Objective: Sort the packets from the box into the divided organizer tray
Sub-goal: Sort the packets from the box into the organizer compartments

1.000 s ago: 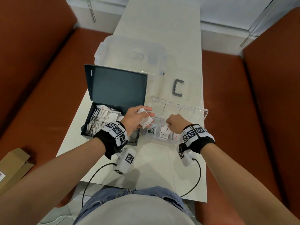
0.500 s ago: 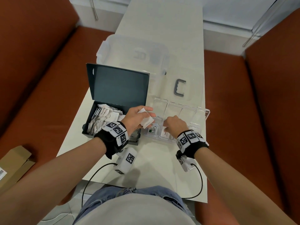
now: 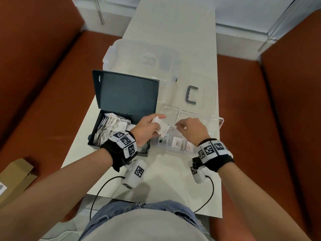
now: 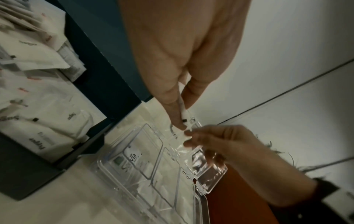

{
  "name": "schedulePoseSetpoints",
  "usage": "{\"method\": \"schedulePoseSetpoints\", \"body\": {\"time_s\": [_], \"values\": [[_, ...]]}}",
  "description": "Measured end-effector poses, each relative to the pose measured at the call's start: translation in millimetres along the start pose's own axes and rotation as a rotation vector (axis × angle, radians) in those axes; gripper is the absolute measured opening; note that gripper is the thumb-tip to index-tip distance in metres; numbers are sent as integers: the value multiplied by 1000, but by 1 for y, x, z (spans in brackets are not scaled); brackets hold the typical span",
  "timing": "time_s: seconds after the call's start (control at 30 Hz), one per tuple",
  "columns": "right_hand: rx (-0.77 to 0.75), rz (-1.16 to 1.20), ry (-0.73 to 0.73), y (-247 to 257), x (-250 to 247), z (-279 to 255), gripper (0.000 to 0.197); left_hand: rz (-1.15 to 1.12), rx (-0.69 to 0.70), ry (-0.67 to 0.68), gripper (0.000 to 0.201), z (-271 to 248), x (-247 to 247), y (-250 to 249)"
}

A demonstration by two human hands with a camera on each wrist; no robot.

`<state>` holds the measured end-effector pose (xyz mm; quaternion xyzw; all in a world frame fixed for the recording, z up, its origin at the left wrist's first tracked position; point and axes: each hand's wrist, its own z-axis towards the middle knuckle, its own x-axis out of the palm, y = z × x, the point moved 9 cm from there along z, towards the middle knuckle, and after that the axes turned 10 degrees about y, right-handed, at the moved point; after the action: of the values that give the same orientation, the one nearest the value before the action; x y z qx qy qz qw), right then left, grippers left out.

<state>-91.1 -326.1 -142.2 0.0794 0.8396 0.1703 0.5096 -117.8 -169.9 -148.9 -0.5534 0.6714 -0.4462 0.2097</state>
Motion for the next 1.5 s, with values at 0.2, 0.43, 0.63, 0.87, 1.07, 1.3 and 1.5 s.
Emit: {"method": "schedulePoseSetpoints", "body": {"time_s": [0.2,0.43,0.63,0.87,1.07,1.3,1.5], "values": [[-137,361,-109,6,-48,-26,31,135,56,61,53,10,33,-10],[-51,488,-83,-32,-51,-48,14,193,80,155,52,25,85,-16],[115,544,-164,-95,-60,-63,8,225,27,237,40,32,108,1],[301,297,8,-133,-23,-49,17,293,-81,163,18,40,103,19],[275,123,82,-122,7,-36,26,346,-101,104,19,40,98,26],[227,-141,62,-112,14,-37,23,349,-108,87,20,39,89,28],[190,-248,139,-108,16,-34,26,317,-105,76,17,37,86,29]]}}
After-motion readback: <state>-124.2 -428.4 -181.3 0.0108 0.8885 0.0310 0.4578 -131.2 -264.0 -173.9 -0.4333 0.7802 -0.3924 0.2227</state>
